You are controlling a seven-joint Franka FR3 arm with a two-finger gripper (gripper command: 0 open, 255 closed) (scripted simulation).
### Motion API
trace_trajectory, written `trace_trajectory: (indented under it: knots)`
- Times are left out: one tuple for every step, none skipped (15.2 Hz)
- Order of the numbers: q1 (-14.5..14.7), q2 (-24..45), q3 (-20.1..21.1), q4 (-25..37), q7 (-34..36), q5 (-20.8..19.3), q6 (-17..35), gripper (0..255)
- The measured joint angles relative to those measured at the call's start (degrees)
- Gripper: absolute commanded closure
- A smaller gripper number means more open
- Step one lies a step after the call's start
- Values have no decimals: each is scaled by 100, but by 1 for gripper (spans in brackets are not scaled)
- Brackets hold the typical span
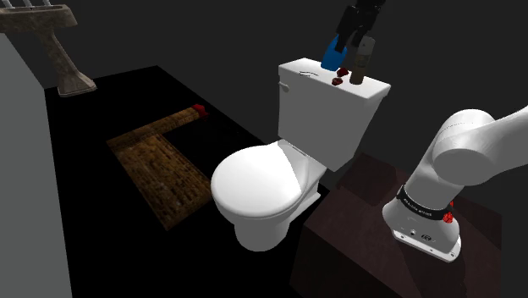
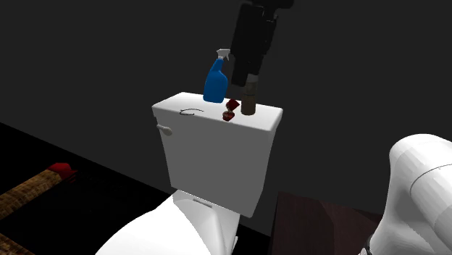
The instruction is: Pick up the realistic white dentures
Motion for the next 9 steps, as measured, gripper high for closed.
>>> trace_trajectory:
  knots:
    - [0,0,0,0,0,0,0,0]
    - [-13,33,-59,-26,-72,-35,45,0]
    - [-34,43,-144,-88,-178,-89,96,0]
    - [-50,118,-230,-91,-288,-141,152,0]
    - [-66,265,-332,-23,-415,-198,208,0]
    - [-85,315,-423,-103,-534,-255,312,0]
    - [-106,421,-533,-110,-670,-315,401,0]
    - [-132,518,-658,-99,-824,-379,464,0]
    - [-156,624,-779,-87,-976,-441,539,0]
